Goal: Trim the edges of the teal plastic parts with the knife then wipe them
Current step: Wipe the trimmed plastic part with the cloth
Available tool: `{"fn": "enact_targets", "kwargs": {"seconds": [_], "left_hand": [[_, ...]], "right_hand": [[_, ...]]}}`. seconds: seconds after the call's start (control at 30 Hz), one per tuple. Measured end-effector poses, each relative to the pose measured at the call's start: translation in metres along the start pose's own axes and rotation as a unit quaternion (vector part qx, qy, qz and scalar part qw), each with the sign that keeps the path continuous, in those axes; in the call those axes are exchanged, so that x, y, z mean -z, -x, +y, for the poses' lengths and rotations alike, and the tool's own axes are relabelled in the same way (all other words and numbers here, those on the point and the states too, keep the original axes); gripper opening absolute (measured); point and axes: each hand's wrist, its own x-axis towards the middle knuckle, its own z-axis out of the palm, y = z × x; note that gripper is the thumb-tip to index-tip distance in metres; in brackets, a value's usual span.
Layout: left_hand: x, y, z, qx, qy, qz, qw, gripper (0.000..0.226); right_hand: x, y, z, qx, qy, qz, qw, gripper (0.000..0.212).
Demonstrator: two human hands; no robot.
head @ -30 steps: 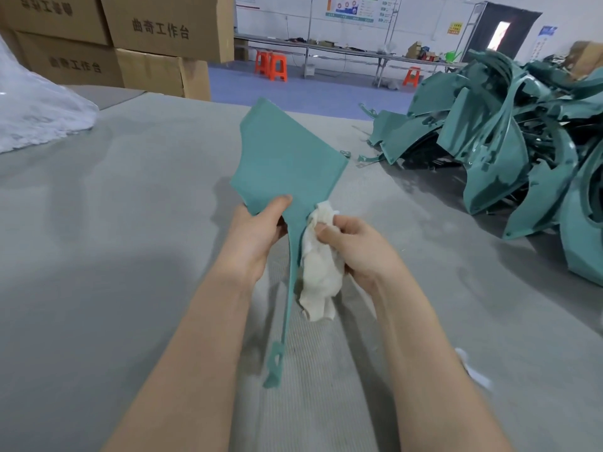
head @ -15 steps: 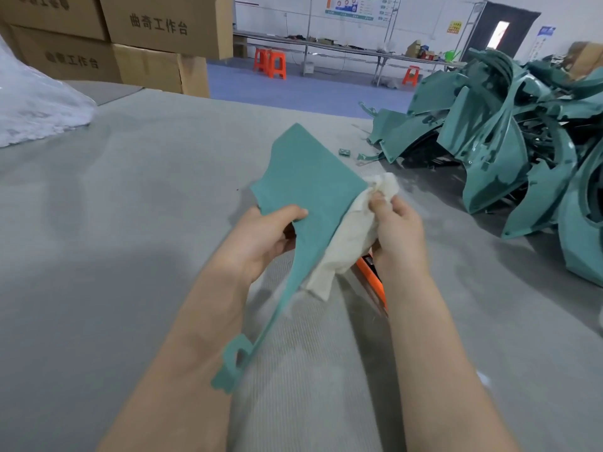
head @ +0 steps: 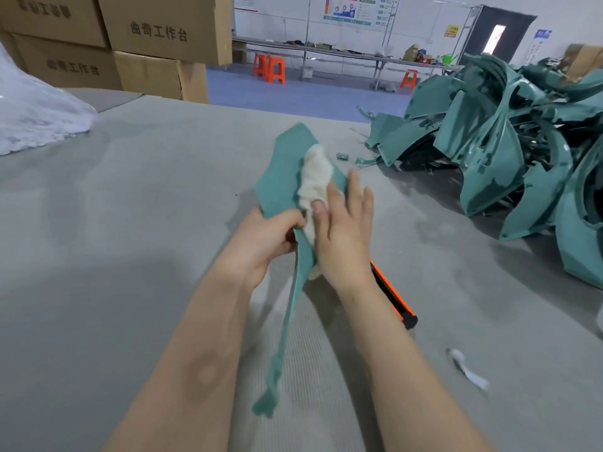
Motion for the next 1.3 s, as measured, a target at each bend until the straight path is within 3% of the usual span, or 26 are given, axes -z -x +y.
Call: {"fn": "enact_targets", "kwargs": {"seconds": [0.1,0.2,0.3,0.4,0.5,0.57,0.63,0.7,0.83,0.97,1.07,1.17,1.23,1.3], "left_hand": [[-0.007,0.005,-0.002,0.024,-0.092,-0.047,0.994,0.023],[-0.011,0.007,-0.002,0.033,-0.113,-0.080,0.990,0.020],[-0.011,0.008,0.002,0.021,-0.091,-0.070,0.993,0.013],[-0.006,0.004,0.006,-0.022,-0.125,-0.039,0.991,0.014],[-0.007,0.001,0.007,-0.003,-0.075,-0.021,0.997,0.022],[-0.008,0.001,0.009,0.004,0.096,-0.050,0.994,0.033],[-0.006,0.001,0.008,-0.004,0.242,-0.082,0.967,0.044],[-0.004,0.003,0.007,0.000,0.291,-0.118,0.949,0.057],[-0.009,0.005,0.004,0.052,0.294,-0.175,0.938,0.065],[-0.022,0.011,0.002,0.079,0.226,-0.202,0.950,0.054],[-0.024,0.010,0.002,0.098,0.197,-0.205,0.954,0.052],[-0.020,0.008,0.005,0.098,0.270,-0.168,0.943,0.053],[-0.013,0.006,0.007,0.068,0.328,-0.142,0.932,0.054],[-0.009,0.005,0.008,0.056,0.326,-0.143,0.933,0.053]], "right_hand": [[0.010,-0.009,0.020,-0.125,-0.002,0.040,0.991,0.037],[0.022,-0.010,0.035,-0.178,-0.061,0.133,0.973,0.022],[0.034,-0.012,0.036,-0.191,-0.133,0.220,0.947,0.023],[0.041,-0.009,0.016,-0.130,-0.196,0.260,0.937,0.024],[0.031,0.005,-0.017,-0.017,-0.193,0.145,0.970,0.021],[0.015,0.016,-0.038,0.072,-0.148,0.040,0.986,0.022],[0.001,0.024,-0.049,0.110,-0.112,-0.050,0.986,0.036],[-0.005,0.027,-0.049,0.098,-0.103,-0.111,0.984,0.059],[-0.006,0.020,-0.035,0.059,-0.042,-0.101,0.992,0.077],[0.009,0.003,-0.014,-0.082,-0.046,-0.030,0.995,0.072],[0.016,0.001,-0.008,-0.125,-0.065,-0.042,0.989,0.070],[0.002,0.014,-0.029,-0.024,-0.027,-0.112,0.993,0.070],[-0.006,0.026,-0.044,0.048,-0.074,-0.140,0.986,0.075],[-0.005,0.027,-0.046,0.062,-0.102,-0.138,0.983,0.077]]}}
